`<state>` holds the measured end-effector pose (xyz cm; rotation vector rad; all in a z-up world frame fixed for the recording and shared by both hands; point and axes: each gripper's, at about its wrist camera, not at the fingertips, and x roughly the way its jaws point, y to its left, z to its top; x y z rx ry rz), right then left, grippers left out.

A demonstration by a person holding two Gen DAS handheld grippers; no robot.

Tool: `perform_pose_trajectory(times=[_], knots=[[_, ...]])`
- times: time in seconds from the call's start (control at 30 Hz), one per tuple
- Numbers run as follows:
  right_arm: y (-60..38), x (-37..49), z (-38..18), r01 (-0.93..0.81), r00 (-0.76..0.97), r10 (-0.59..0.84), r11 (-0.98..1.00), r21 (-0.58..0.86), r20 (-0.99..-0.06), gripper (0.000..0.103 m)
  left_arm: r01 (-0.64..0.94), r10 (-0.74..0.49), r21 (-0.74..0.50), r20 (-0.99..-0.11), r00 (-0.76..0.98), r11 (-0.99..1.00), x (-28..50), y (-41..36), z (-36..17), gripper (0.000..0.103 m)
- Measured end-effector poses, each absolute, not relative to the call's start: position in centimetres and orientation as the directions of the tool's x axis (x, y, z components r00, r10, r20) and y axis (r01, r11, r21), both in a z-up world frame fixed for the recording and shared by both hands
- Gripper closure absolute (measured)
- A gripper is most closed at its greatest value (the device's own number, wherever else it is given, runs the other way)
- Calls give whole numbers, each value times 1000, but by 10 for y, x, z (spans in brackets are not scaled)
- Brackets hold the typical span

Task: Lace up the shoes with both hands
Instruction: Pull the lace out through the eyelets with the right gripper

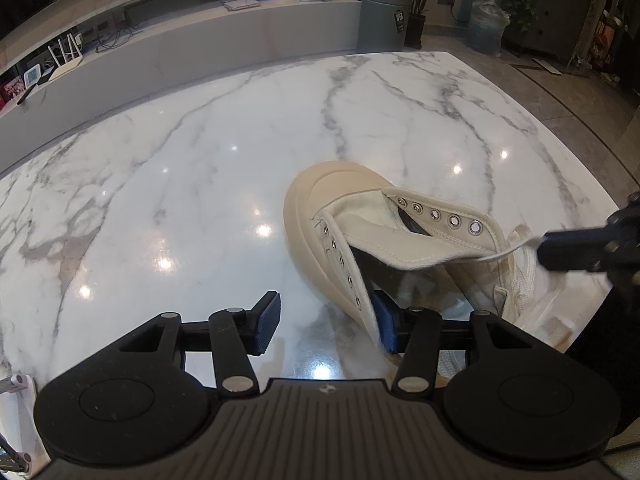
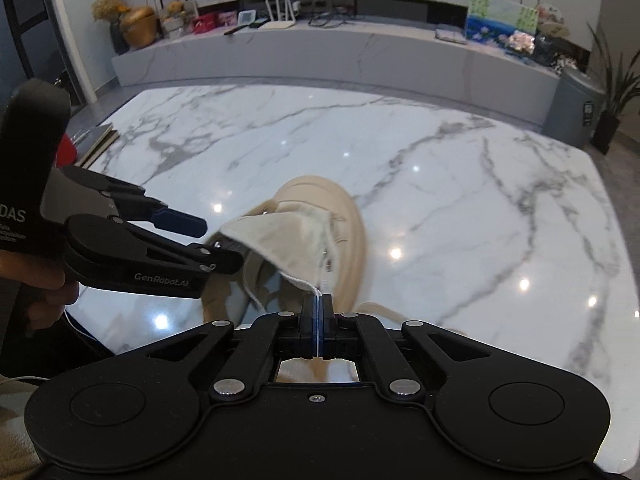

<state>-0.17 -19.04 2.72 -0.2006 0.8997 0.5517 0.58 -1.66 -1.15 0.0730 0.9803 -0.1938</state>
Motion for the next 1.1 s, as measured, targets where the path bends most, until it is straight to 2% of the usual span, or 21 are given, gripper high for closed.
perform_pose_trajectory(times=[0.23, 0.57, 0.73, 0.9, 0.93, 1.0, 1.03, 1.1], knots=[[-215, 7, 31, -434, 575, 278, 901, 1, -770, 103, 195, -125, -20, -829, 545, 981, 5, -18, -11, 55], [-275, 62, 15, -188, 663, 20, 972, -141, -748, 103, 197, -126, -20, -829, 545, 980, 3, -16, -12, 54], [-283, 78, 2, -170, 653, -24, 969, -178, -757, 103, 197, -125, -19, -831, 542, 980, 4, -15, -12, 53], [-272, 78, -8, -222, 620, 15, 962, -157, -784, 102, 200, -125, -18, -833, 540, 980, 5, -16, -11, 53], [-269, 77, -8, -234, 617, 24, 960, -154, -786, 98, 202, -124, -15, -833, 540, 979, 4, -16, -11, 53], [-261, 75, -9, -268, 606, 42, 951, -154, -794, 81, 205, -121, -9, -833, 540, 979, 4, -17, -10, 53], [-257, 72, -8, -284, 608, 54, 947, -153, -792, 67, 206, -120, -7, -833, 540, 978, 4, -17, -10, 53], [-250, 66, -4, -324, 612, 93, 935, -142, -785, 65, 209, -119, -5, -833, 541, 978, 4, -19, -9, 53]])
